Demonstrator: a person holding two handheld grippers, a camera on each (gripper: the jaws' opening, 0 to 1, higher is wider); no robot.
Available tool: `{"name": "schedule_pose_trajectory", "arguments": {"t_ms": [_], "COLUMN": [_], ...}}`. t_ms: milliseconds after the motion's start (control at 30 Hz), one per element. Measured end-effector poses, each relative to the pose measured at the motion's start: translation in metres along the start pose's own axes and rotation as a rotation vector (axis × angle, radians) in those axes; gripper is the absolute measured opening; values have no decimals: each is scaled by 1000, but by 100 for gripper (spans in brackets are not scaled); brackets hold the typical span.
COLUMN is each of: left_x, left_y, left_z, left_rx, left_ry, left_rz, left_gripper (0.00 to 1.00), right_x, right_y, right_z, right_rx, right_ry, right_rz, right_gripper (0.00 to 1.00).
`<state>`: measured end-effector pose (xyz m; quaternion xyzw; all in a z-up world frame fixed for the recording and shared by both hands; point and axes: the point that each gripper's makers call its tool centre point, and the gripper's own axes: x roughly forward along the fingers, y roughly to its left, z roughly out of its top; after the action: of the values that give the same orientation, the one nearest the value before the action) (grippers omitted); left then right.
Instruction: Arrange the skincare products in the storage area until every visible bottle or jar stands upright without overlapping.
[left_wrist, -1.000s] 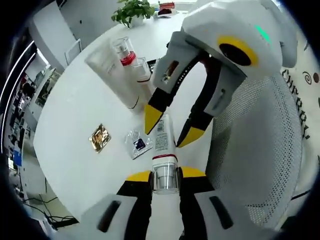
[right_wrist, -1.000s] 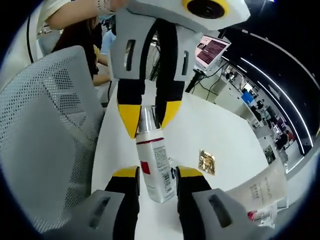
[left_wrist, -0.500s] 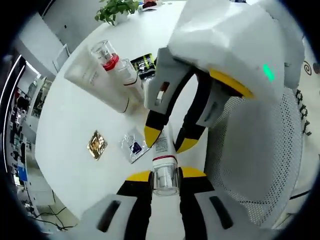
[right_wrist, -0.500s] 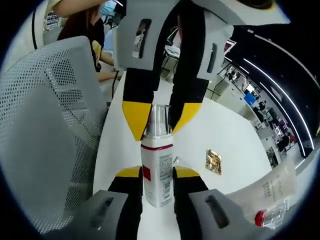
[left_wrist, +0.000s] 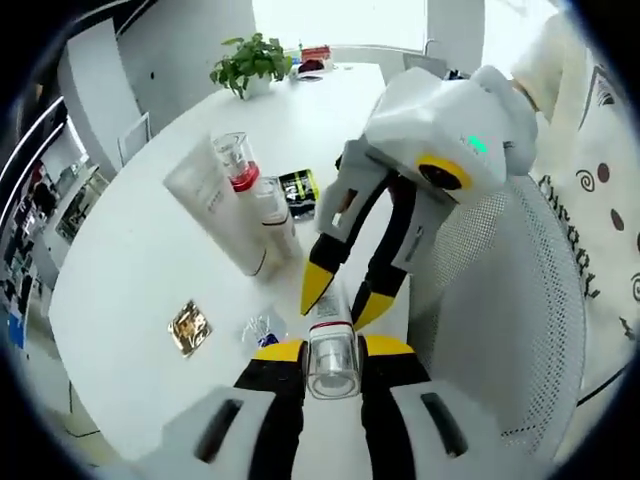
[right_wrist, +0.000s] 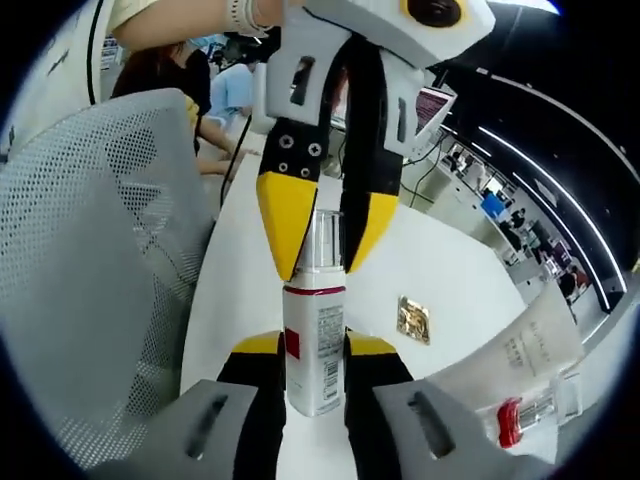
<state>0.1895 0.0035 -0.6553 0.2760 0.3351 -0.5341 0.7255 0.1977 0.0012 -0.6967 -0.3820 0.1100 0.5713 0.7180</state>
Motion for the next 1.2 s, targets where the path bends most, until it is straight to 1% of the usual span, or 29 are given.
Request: {"name": "schedule_pose_trajectory", "arguments": {"t_ms": [133,200,300,367,433,500,567,633,833,967,1033,1100,1167,1200], "left_x": [3,3,3,4,4,2,1,-3,-4,-7,-10,-13,-14,-17], "left_y": [1,2,5,0,1,2,3,8,4,8,7,9,11,12], "left_z": [0,1,0,1,1,4,6,3,3,3,6,3,3,5], "left_rx": [-25,-34,-50,-47,-49,-67,-88,-100,-102,-107,-121,-143,-159,-188], "left_ry": [-17,-25,-41,-38,-39,-60,-90,-109,-135,-155,-187,-207,-232,-286], "left_rz": [-12,-8,-4,-19,-15,-8,-14,-10,-11,5,12,14,32,29], "left_gripper": [20,21,22,22,24,28,28,29,30,32,32,31,32,33], "right_x": [-1,-1,-2,-1,-2,-3,-4,-5,-5,-5,-5,-6,-9,-9], "right_y": [1,1,-1,0,0,-1,-3,-4,-3,-3,-4,-6,-9,-9], "right_z": [-4,-4,-3,-3,-2,-1,-1,0,2,2,1,2,4,3], "right_rx": [19,21,11,7,-18,-19,-13,-8,-28,-30,-28,-20,14,17], "right_ry": [-11,-14,-14,-19,-17,-20,-25,-31,-32,-33,-30,-36,-52,-50], "right_rz": [-5,-8,-14,-13,-18,-22,-30,-33,-35,-37,-41,-47,-51,-53], "right_gripper": [20,20,20,20,20,20,20,20,20,20,20,20,20,20]}}
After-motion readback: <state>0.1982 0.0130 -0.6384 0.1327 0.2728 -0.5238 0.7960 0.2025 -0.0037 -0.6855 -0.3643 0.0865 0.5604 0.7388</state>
